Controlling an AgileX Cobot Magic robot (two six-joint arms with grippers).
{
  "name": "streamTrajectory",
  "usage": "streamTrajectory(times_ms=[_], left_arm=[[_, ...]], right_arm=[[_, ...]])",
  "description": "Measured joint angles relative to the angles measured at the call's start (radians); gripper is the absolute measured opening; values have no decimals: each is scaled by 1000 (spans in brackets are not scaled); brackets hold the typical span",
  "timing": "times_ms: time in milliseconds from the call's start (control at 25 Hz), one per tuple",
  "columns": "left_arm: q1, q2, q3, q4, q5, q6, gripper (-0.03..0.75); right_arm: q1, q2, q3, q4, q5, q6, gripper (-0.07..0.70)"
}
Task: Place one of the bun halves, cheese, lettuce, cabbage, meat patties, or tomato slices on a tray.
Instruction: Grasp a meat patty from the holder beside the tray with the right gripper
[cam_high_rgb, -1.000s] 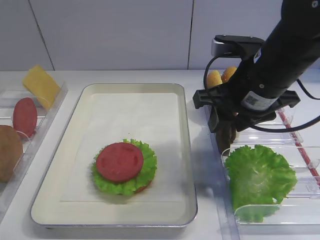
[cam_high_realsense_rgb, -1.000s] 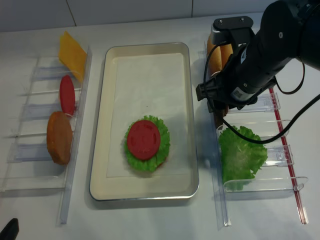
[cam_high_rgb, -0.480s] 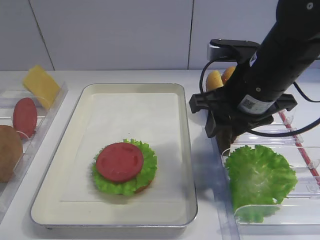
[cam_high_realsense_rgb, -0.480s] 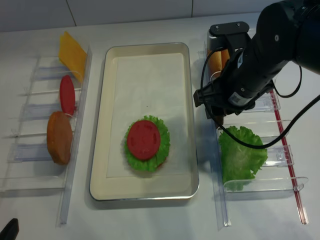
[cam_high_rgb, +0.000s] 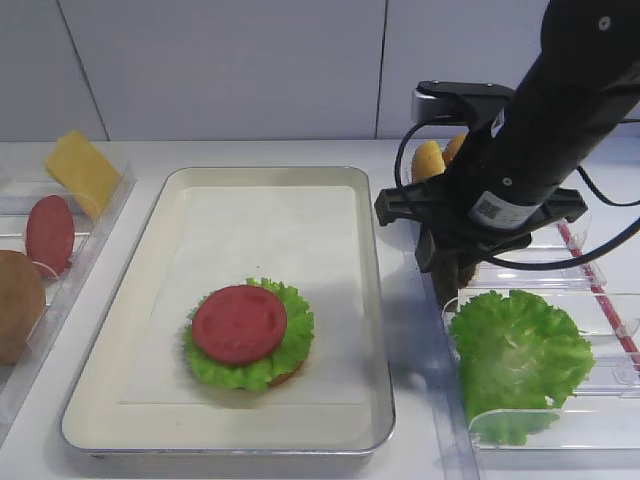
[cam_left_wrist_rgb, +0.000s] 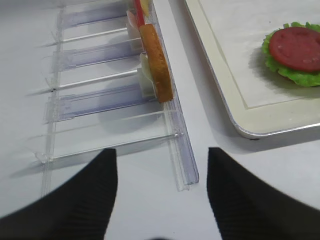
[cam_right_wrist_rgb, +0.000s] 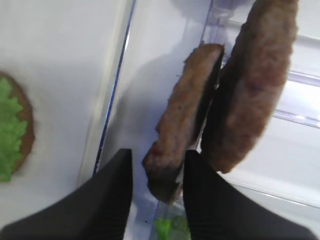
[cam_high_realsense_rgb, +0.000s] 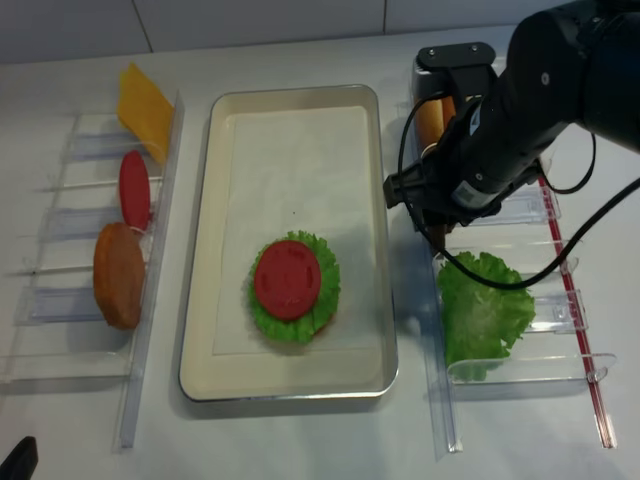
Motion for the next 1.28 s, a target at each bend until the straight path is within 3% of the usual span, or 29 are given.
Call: streamTrajectory(times_ms=[160, 360, 720, 960, 1280], left_arm=[[0, 0, 0, 0, 0, 0, 393], [0, 0, 0, 0, 0, 0, 393], [0, 0, 0, 0, 0, 0, 393], [0, 0, 0, 0, 0, 0, 391], [0, 0, 0, 0, 0, 0, 389]], right_arm=[[0, 4, -1, -44, -8, 38, 207], [0, 4, -2, -63, -10, 50, 167], [0, -3, -2, -67, -16, 52, 167], [0, -101, -2, -66, -23, 52, 166], [0, -231, -2, -8, 14, 47, 165]])
